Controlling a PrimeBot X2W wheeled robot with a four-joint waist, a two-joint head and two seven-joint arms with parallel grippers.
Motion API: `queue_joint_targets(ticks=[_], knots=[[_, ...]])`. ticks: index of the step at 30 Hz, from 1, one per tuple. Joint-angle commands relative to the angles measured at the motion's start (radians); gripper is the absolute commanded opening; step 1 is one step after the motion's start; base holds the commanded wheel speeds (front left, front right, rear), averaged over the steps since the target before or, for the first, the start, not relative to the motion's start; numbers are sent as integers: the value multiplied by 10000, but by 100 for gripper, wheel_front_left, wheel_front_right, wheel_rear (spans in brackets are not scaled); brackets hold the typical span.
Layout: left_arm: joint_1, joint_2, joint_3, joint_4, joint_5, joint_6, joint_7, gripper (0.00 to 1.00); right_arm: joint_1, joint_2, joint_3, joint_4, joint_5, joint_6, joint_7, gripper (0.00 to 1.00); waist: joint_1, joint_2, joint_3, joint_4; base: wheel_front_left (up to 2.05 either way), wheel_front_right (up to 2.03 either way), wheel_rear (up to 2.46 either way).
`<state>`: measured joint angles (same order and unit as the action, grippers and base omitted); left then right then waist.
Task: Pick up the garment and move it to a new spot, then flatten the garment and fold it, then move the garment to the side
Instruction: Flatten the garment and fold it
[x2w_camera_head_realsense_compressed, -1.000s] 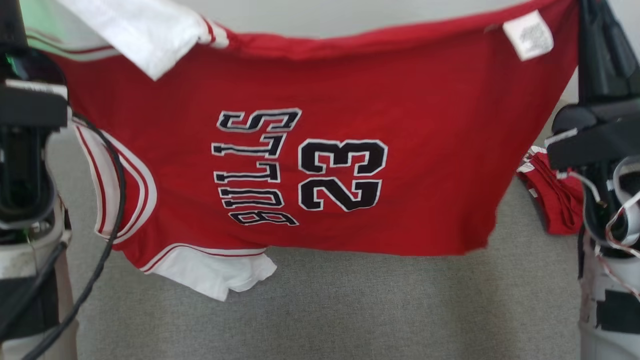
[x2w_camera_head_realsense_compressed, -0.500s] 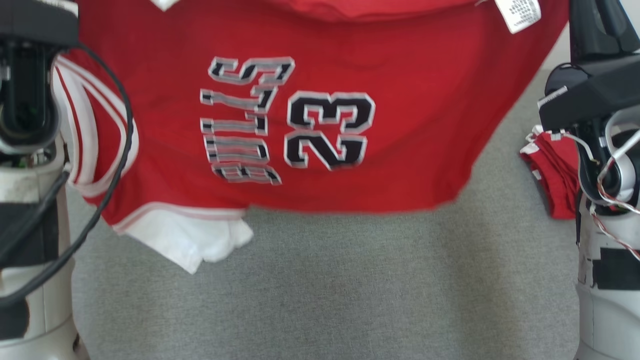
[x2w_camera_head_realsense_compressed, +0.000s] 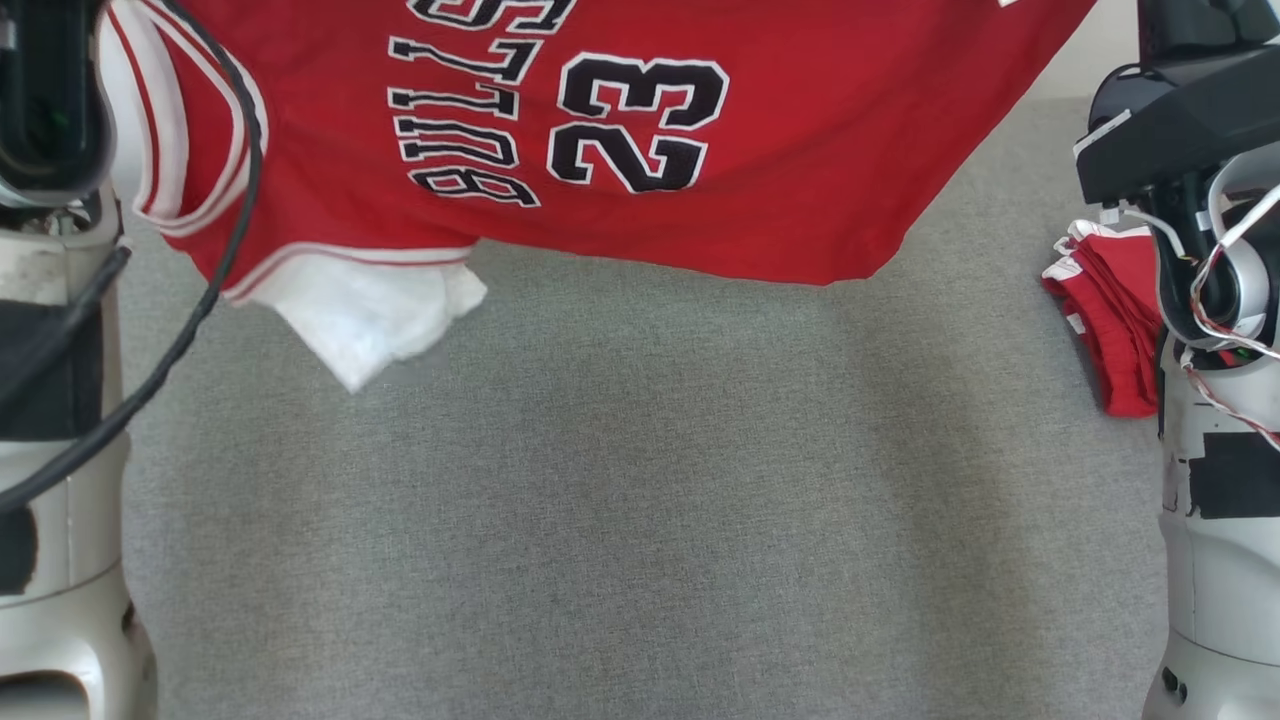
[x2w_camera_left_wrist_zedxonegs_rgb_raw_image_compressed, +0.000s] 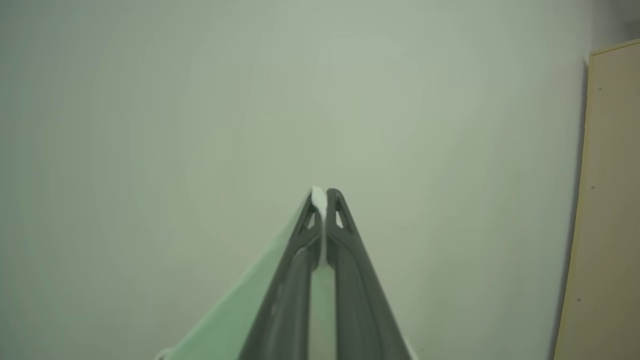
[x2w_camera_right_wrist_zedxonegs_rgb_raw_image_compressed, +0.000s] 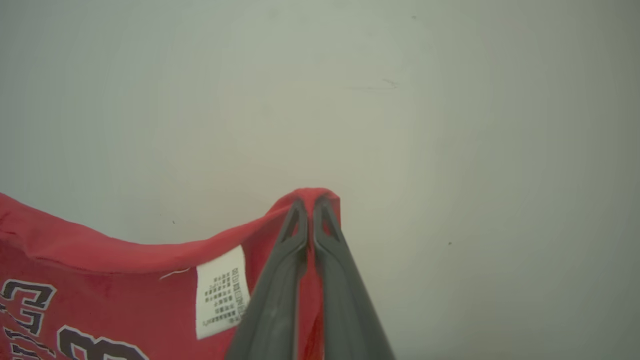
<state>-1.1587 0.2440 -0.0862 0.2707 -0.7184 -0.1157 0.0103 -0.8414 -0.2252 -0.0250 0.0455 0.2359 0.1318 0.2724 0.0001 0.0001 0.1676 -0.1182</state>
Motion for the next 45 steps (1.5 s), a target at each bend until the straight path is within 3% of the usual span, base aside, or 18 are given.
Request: queue_joint_targets(ticks=[1,16,21,27,33,38,45], knots=[[-186,63,-32,69,49,-75,-22,0,-91,-49,13,29,-15,-26,-34,0,-1,-1,-22,13,0,0,0],[-1153,308,-298,793,350,-88,-616,0,-970,-83,732,856,382,-26,72,0,-1,-1,677,-162,0,0,0],[-1504,415,-393,1110,547,-135,-1576,0,-1585,63,740,1618,1,-26,-653,0,-1,-1,1074,-375,0,0,0],[-1708,622,-890,736,610,-144,-2629,0,-2318,299,629,2499,-946,-26,-2454,0,-1,-1,1489,-548,0,0,0],[-982,667,-1173,-388,145,-149,-2744,0,-2483,164,655,3073,-1864,-27,-3840,0,-1,-1,1790,-438,0,0,0],[381,820,-1806,-887,-622,-151,-2753,0,-1906,-251,918,3573,-1829,-27,-3573,0,-1,-1,1764,-170,0,0,0],[1842,1306,-2415,-887,-1613,-150,-2752,0,-812,-652,1059,3164,-1399,-27,-2797,0,-1,-1,1235,69,0,0,0]])
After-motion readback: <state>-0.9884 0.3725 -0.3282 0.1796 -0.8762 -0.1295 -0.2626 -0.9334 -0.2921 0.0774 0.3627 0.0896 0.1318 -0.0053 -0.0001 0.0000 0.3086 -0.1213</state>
